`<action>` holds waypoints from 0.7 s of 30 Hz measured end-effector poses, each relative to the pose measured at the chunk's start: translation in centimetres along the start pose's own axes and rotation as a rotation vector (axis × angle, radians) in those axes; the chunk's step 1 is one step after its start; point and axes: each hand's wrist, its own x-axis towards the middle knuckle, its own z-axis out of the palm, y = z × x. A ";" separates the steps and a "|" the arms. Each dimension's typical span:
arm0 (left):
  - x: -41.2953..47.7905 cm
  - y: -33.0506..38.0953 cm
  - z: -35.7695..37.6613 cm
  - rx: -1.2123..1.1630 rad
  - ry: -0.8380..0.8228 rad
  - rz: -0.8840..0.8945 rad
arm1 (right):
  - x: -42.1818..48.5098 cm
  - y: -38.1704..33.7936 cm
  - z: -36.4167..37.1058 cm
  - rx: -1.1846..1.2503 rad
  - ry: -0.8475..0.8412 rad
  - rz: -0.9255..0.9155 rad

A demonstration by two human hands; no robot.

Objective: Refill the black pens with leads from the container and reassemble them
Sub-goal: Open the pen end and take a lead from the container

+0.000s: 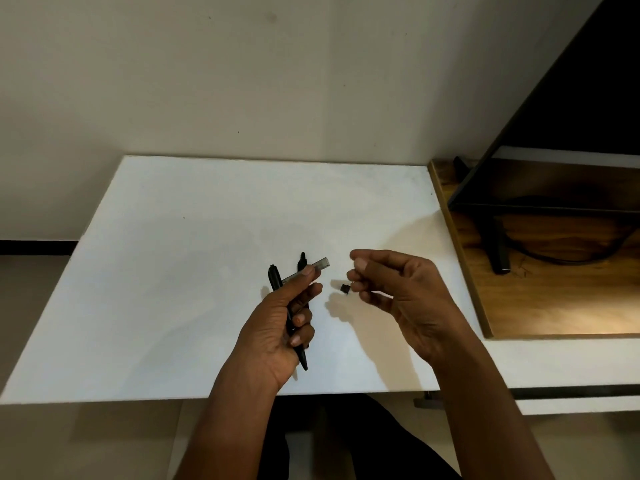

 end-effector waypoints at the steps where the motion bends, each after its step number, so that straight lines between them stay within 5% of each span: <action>1: 0.0 -0.1 0.0 0.020 0.008 0.013 | 0.0 0.1 0.3 -0.023 -0.027 0.019; 21: -0.1 0.4 -0.2 0.387 0.107 0.179 | -0.5 -1.2 -4.3 -0.252 0.121 0.313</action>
